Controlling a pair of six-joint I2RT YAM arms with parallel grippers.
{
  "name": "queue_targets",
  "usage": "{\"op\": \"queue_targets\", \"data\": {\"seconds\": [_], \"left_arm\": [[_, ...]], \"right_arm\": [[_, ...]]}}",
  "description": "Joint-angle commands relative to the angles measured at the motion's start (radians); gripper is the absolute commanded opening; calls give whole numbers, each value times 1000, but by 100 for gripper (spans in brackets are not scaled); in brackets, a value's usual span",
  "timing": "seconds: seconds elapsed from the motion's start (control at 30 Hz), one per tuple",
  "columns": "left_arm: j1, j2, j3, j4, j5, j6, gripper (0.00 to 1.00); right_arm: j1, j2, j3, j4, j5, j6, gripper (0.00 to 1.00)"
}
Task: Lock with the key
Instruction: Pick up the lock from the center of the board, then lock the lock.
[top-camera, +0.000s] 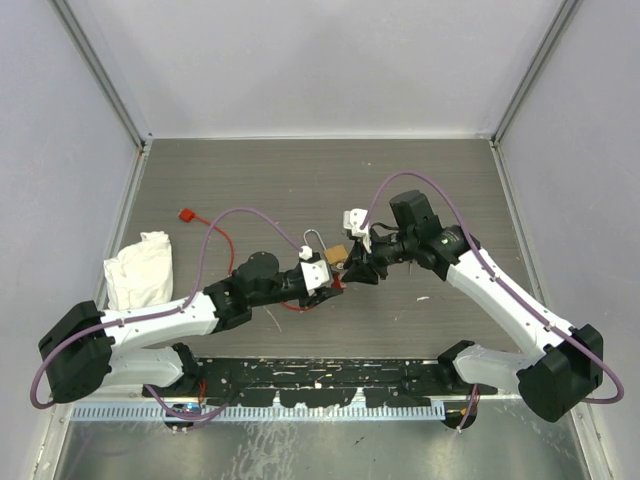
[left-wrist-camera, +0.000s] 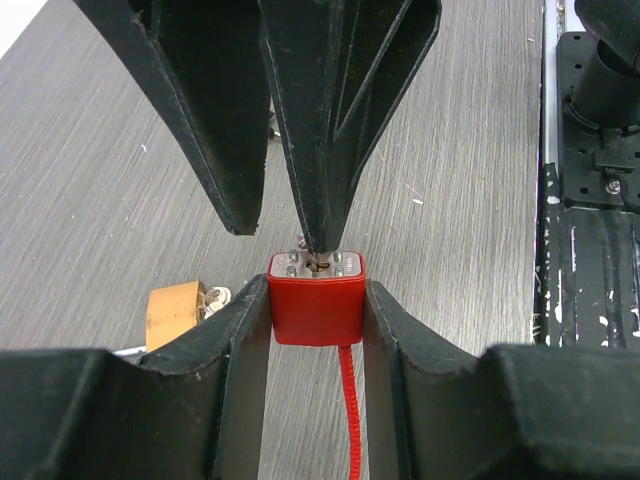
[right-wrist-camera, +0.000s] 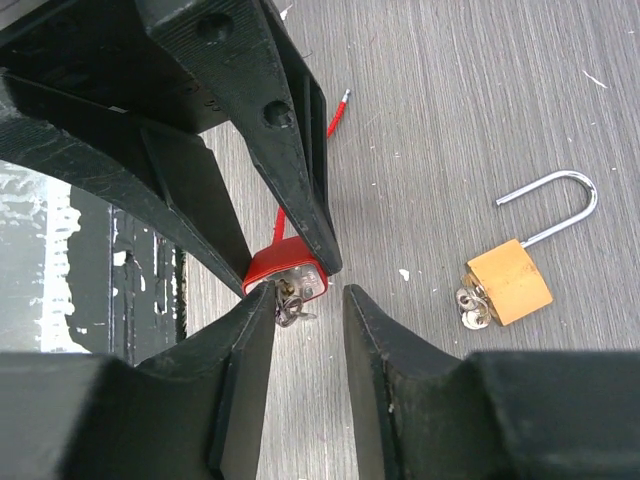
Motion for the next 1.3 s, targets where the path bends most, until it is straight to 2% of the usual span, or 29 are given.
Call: {"op": "queue_targets", "data": {"seconds": [0.0, 0.27, 0.43, 0.6, 0.77, 0.87, 0.93, 1.0, 1.07, 1.1, 1.27], "left_arm": [[-4, -10, 52, 55, 17, -9, 0], [-6, -12, 53, 54, -13, -24, 0], [-22, 3, 85, -26, -184, -24, 0], [-61, 44, 113, -55, -325, 11, 0], [-87, 71, 137, -85, -455, 26, 0], [-90, 68, 132, -90, -466, 20, 0], [-90, 59, 120, -86, -456, 11, 0], [-90, 44, 102, -81, -441, 0, 0], [-90, 27, 73, -67, -422, -17, 0], [-90, 17, 58, -58, -414, -23, 0], [-90, -44, -10, -20, -390, -75, 0]], "right_arm": [[7, -9, 19, 22, 14, -15, 36], [10, -11, -1, 21, -1, 34, 14], [11, 21, -2, 56, 65, 221, 1], [9, 103, 33, 33, 87, 409, 1], [11, 150, 58, 14, 92, 502, 1], [11, 161, 73, 12, 106, 521, 1], [11, 159, 81, 13, 110, 519, 6], [7, 149, 91, 13, 115, 502, 20], [0, 120, 99, 14, 111, 472, 40], [-5, 101, 100, 16, 107, 462, 46], [-60, 10, 77, 7, 7, 390, 64]]}}
